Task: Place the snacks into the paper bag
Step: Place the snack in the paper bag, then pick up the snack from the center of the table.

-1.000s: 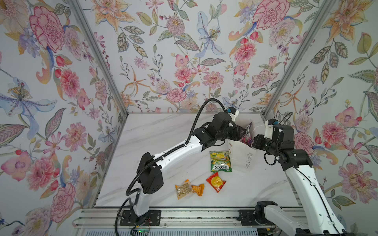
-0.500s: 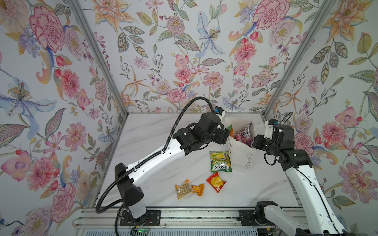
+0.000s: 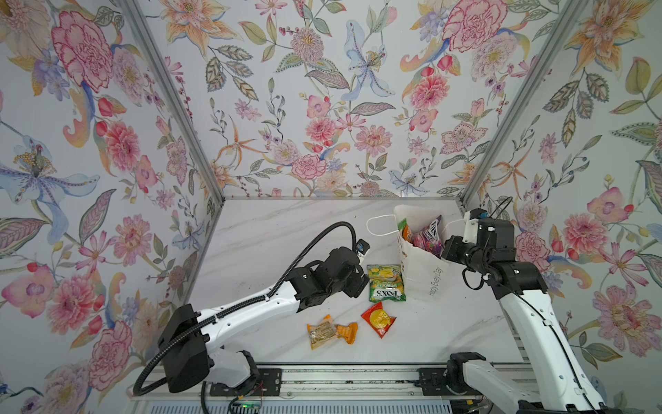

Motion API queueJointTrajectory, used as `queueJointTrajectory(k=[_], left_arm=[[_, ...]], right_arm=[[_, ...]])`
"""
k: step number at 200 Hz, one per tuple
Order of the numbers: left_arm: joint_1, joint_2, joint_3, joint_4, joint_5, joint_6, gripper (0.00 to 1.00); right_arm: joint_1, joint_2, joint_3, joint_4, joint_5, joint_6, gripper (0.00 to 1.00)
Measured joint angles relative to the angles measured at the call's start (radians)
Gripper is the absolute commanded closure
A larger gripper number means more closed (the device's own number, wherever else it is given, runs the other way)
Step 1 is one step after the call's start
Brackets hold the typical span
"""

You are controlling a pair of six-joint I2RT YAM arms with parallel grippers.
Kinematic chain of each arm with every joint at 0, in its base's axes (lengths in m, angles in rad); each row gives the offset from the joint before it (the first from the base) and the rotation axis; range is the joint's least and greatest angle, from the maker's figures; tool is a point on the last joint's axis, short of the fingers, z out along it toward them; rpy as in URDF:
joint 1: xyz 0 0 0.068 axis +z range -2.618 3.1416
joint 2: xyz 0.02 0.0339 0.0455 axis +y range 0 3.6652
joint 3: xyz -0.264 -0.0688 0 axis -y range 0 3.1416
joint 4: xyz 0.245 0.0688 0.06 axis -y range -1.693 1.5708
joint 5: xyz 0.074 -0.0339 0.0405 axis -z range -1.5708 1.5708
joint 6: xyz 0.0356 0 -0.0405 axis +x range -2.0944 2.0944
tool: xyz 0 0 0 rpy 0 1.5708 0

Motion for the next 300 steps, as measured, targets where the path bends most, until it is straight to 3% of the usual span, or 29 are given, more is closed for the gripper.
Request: queueJointTrajectory(k=[54, 110, 162, 269, 300], left_arm=[[-0.038, 0.039, -0.124, 0.248, 0.055, 0.183, 0.26], [-0.045, 0.174, -0.181, 0.432, 0.136, 0.267, 0.30], [-0.058, 0.364, -0.109, 0.432, 0.135, 0.298, 0.32], [-0.064, 0.546, 0.059, 0.454, 0.105, 0.353, 0.32], [-0.064, 0.584, 0.079, 0.430, 0.097, 0.360, 0.37]], right_arm=[[0.000, 0.000, 0.000, 0.000, 0.000, 0.000, 1.00], [0.000, -0.005, 0.000, -0.008, 0.004, 0.000, 1.00], [0.000, -0.012, -0.008, -0.010, 0.007, 0.000, 1.00], [0.000, -0.020, -0.014, -0.009, 0.007, 0.000, 1.00], [0.000, -0.020, -0.014, -0.009, 0.007, 0.000, 1.00]])
